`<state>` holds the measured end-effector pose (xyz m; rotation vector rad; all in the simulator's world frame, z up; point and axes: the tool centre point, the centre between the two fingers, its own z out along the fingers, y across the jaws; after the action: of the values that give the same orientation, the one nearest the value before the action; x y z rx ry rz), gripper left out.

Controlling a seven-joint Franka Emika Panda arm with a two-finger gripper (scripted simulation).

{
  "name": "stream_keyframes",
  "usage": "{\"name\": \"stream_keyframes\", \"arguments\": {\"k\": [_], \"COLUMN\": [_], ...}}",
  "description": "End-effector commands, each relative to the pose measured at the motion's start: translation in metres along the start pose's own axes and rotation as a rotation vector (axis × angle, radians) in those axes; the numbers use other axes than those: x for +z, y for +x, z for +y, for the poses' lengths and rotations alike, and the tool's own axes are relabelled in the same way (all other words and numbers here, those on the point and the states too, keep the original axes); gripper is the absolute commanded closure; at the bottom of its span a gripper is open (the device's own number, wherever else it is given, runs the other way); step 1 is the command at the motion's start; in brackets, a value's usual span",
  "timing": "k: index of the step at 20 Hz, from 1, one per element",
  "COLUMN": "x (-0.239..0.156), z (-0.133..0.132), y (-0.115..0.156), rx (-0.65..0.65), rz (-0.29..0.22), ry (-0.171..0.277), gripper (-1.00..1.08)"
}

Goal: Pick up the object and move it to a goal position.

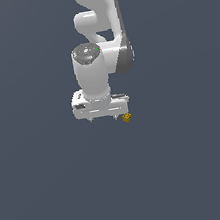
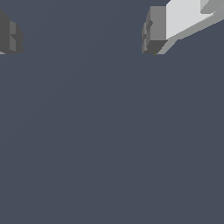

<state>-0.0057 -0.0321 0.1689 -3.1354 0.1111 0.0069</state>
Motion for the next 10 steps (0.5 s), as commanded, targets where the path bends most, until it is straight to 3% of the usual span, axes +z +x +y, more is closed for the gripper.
{"name": "stream_keyframes", "arguments": {"k": [1,10], "x": [0.003,0.022], "z": [-0.003,-0.025], "y": [-0.002,-0.015], "rx": [0.014,0.121], "rz": [0.0,-0.001], "ry": [0.001,0.005], "gripper": [-0.92,-0.92]}}
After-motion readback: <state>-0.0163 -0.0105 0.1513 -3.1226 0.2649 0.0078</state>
